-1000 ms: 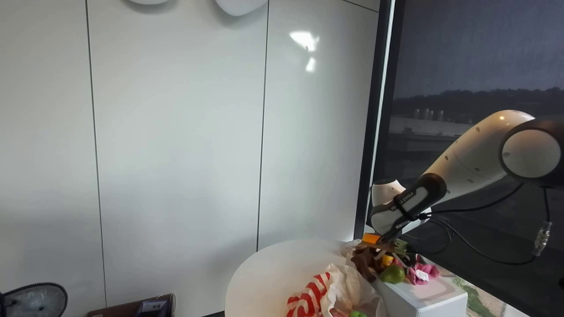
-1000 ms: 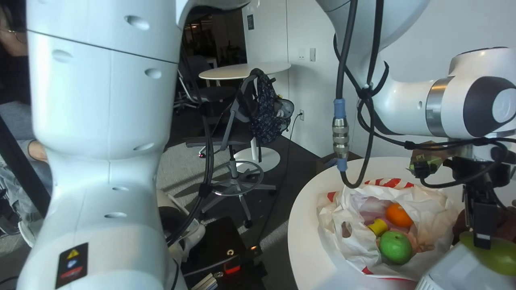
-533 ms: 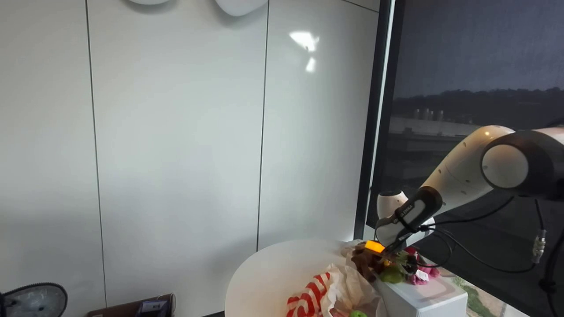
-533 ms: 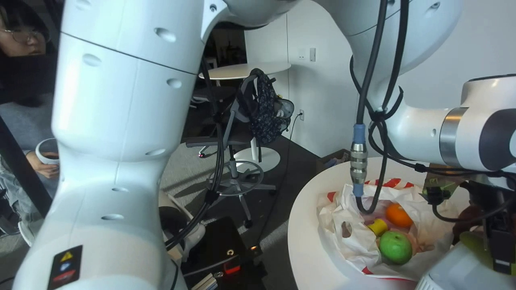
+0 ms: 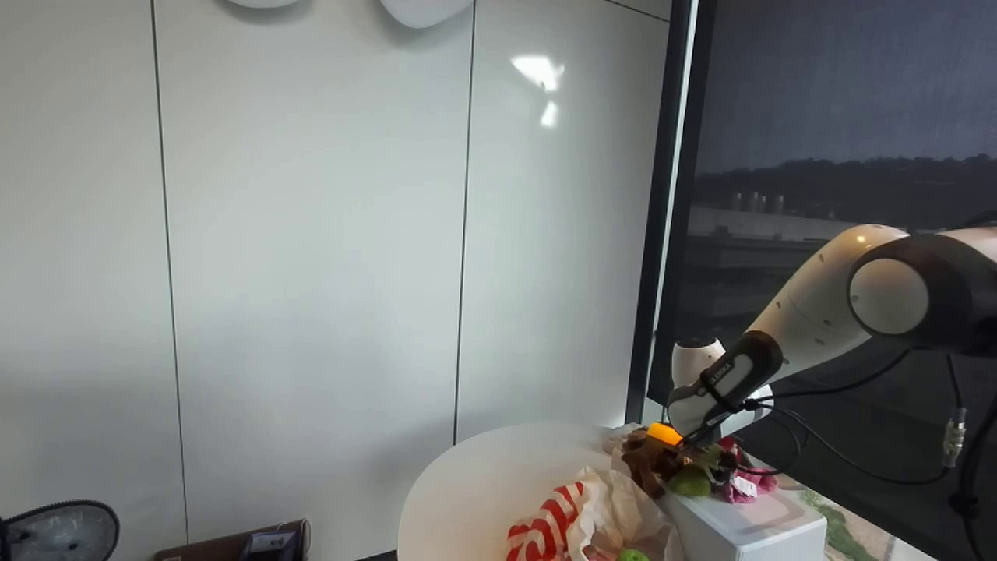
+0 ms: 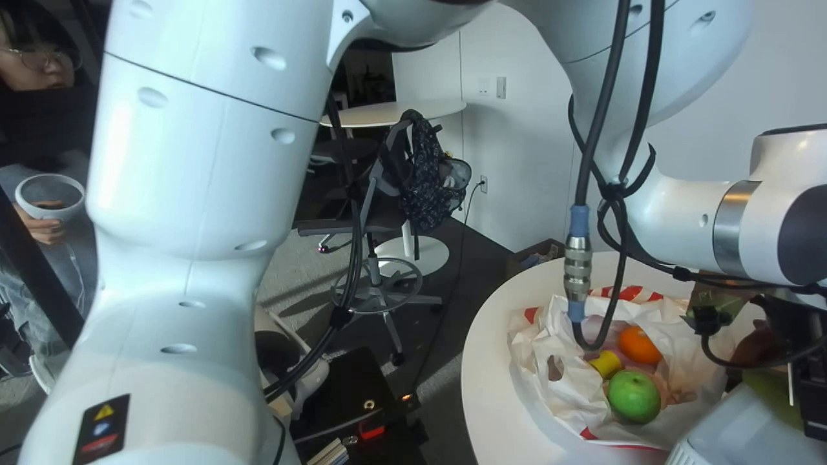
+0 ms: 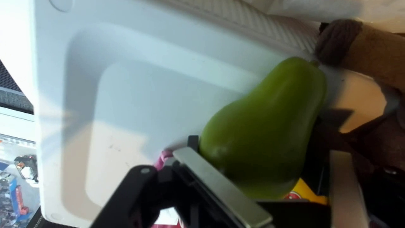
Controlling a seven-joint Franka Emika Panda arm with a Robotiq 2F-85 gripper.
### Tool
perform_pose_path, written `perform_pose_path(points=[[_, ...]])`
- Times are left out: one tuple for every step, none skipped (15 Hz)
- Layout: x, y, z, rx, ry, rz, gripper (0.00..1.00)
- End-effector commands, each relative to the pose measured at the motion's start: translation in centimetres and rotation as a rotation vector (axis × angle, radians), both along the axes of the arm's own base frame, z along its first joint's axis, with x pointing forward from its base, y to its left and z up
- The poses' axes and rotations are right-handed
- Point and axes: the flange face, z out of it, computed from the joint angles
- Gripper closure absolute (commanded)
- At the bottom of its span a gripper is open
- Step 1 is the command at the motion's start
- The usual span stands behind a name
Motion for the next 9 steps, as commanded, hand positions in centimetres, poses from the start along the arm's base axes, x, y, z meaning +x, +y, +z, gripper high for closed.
perform_pose_path(points=[[-0.3,0.7,3.6,0.027,-0.02,0.021,0.51],[-0.6,1.5,4.2,0.056,0.001,0.066,0.51],[-0.8,2.5,4.5,0.088,0.023,0.121,0.51],[-0.9,3.6,4.6,0.117,0.046,0.173,0.51],[-0.9,4.8,3.9,0.13,0.07,0.222,0.51],[-0.8,5.9,3.3,0.141,0.096,0.274,0.51],[-0.7,7.3,2.1,0.147,0.12,0.327,0.51],[-0.7,8.4,1.0,0.148,0.143,0.381,0.51],[-0.5,9.4,-0.6,0.137,0.164,0.438,0.51]])
